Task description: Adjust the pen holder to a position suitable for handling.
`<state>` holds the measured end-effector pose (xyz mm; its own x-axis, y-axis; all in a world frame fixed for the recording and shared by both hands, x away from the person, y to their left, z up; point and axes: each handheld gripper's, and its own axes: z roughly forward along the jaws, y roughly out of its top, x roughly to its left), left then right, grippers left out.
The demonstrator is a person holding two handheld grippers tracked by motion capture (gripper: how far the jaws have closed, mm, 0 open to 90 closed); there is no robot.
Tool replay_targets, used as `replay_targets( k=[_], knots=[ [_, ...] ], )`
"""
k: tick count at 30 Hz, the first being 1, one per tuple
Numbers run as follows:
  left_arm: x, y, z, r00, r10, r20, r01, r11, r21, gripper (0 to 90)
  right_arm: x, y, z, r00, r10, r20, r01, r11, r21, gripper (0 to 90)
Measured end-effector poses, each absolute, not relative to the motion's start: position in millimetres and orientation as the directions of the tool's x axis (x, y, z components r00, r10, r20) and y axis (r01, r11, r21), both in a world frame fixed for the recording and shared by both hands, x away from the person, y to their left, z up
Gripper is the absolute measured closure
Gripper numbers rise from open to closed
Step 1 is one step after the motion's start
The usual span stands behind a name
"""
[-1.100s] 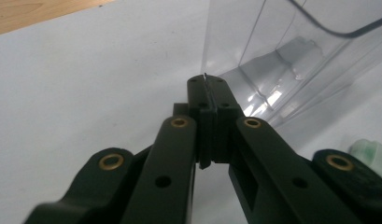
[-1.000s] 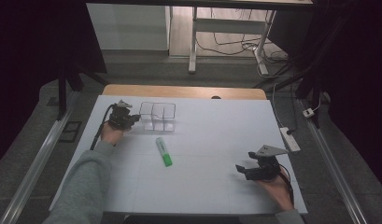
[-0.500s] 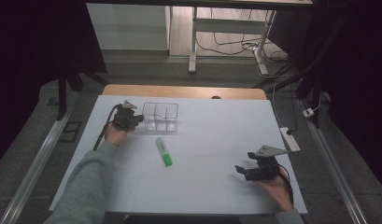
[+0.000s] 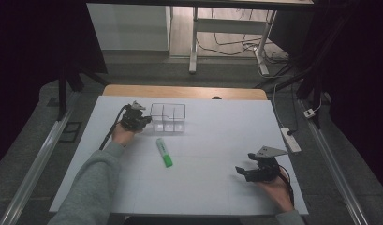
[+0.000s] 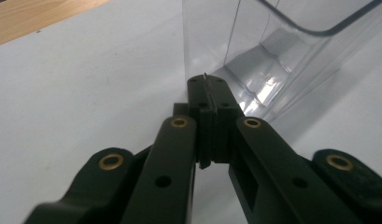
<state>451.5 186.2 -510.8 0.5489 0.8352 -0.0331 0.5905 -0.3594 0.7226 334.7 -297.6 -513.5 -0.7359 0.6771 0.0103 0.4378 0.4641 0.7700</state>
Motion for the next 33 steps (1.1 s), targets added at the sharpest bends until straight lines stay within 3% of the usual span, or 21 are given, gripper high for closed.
replay_targets(
  k=[33],
  knots=[
    [464, 131, -511, 0.605, 0.795, -0.03, 0.571, -0.408, 0.712, 88.9, 334, -297, -515, -0.744, 0.668, 0.005, 0.435, 0.478, 0.763, 18.6]
  ],
)
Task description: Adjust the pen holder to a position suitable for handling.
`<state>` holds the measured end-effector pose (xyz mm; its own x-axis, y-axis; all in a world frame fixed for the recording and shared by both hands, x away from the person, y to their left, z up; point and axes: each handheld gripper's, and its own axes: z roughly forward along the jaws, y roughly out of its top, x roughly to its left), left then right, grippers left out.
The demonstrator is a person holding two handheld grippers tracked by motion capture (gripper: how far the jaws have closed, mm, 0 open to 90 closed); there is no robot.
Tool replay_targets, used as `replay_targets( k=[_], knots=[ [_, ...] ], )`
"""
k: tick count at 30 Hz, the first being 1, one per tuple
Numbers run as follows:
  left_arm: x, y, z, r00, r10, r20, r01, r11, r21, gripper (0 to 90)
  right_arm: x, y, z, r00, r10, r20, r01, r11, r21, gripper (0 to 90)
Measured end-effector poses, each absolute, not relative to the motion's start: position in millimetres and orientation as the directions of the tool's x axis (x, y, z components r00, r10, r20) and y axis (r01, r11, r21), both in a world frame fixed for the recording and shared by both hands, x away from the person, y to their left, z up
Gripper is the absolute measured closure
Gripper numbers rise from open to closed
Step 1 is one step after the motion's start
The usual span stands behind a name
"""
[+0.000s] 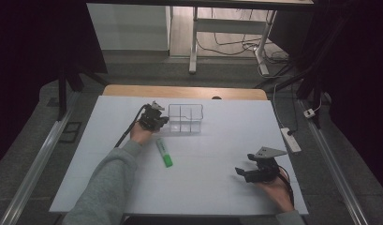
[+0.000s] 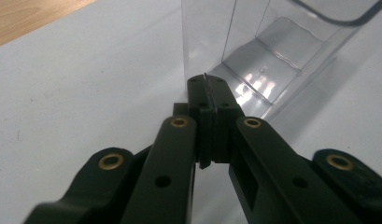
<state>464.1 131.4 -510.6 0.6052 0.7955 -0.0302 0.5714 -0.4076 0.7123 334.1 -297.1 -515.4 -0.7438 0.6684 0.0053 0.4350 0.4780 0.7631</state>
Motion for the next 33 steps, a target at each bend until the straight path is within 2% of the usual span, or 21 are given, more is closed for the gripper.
replay_targets(
  k=[4, 25, 33],
  knots=[
    [463, 132, -510, 0.604, 0.797, 0.01, 0.576, -0.445, 0.685, 89.0, 334, -297, -516, -0.744, 0.668, 0.006, 0.436, 0.478, 0.763, 18.6],
    [434, 166, -482, 0.651, 0.758, 0.039, 0.536, -0.496, 0.684, 88.8, 335, -299, -514, -0.738, 0.675, 0.016, 0.439, 0.462, 0.77, 18.7],
    [430, 179, -477, 0.666, 0.744, 0.048, 0.556, -0.539, 0.632, 88.8, 332, -297, -513, -0.742, 0.67, 0.012, 0.436, 0.47, 0.768, 18.6]
  ],
)
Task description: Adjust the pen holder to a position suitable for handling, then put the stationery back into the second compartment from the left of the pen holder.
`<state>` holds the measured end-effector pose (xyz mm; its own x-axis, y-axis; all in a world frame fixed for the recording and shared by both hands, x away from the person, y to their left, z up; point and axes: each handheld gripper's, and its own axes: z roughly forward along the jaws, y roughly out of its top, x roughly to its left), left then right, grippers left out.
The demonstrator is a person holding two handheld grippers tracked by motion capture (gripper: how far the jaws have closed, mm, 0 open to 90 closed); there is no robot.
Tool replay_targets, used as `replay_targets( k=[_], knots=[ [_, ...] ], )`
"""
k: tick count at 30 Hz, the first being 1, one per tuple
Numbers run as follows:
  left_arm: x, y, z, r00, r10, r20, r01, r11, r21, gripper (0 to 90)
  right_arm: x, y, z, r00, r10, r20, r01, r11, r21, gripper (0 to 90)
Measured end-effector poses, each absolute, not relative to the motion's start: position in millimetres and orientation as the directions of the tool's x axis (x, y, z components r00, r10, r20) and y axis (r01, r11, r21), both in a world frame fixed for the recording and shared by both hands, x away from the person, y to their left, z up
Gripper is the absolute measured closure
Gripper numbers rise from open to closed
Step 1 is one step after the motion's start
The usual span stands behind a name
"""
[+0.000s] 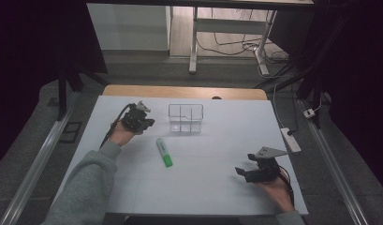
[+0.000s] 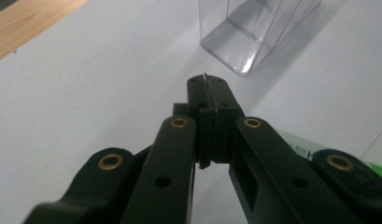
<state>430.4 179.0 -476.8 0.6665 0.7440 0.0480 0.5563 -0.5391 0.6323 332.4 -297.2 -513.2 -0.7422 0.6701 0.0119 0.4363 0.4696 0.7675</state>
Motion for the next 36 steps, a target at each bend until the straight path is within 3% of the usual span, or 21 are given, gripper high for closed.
replay_targets(
  k=[20, 36],
  knots=[
    [434, 175, -504, 0.711, 0.701, 0.044, 0.577, -0.619, 0.533, 88.8, 331, -296, -513, -0.742, 0.67, 0.003, 0.43, 0.473, 0.769, 18.5],
    [440, 156, -522, 0.753, 0.657, 0.031, 0.553, -0.658, 0.511, 88.8, 332, -296, -515, -0.748, 0.664, 0.002, 0.433, 0.486, 0.759, 18.6]
  ],
)
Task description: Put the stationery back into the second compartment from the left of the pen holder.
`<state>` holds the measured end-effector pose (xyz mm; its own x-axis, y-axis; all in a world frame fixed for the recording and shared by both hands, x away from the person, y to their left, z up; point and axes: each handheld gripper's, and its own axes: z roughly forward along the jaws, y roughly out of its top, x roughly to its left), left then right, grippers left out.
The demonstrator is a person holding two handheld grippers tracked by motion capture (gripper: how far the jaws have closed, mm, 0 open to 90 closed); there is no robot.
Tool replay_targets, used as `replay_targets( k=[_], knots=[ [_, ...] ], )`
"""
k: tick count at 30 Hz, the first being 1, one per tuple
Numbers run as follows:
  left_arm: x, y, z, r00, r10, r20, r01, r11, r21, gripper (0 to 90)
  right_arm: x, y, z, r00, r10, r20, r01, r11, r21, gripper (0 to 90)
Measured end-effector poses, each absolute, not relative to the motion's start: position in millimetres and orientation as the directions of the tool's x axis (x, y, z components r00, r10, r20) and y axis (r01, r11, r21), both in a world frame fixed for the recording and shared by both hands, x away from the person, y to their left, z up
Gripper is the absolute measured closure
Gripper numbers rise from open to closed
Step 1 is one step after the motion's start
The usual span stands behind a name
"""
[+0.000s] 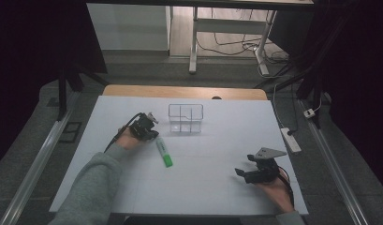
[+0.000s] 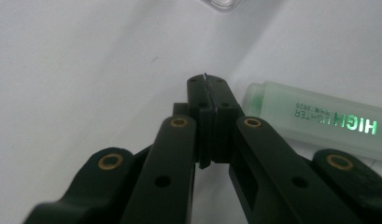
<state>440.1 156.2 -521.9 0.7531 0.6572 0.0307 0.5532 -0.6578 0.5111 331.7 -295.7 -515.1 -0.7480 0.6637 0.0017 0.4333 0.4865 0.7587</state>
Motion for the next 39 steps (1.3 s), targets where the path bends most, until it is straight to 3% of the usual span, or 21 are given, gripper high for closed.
replay_targets(
  k=[39],
  knots=[
    [398, 123, -520, 0.886, 0.464, 0.005, 0.396, -0.762, 0.512, 88.9, 332, -295, -516, -0.746, 0.666, -0.004, 0.438, 0.495, 0.751, 18.7]
  ],
)
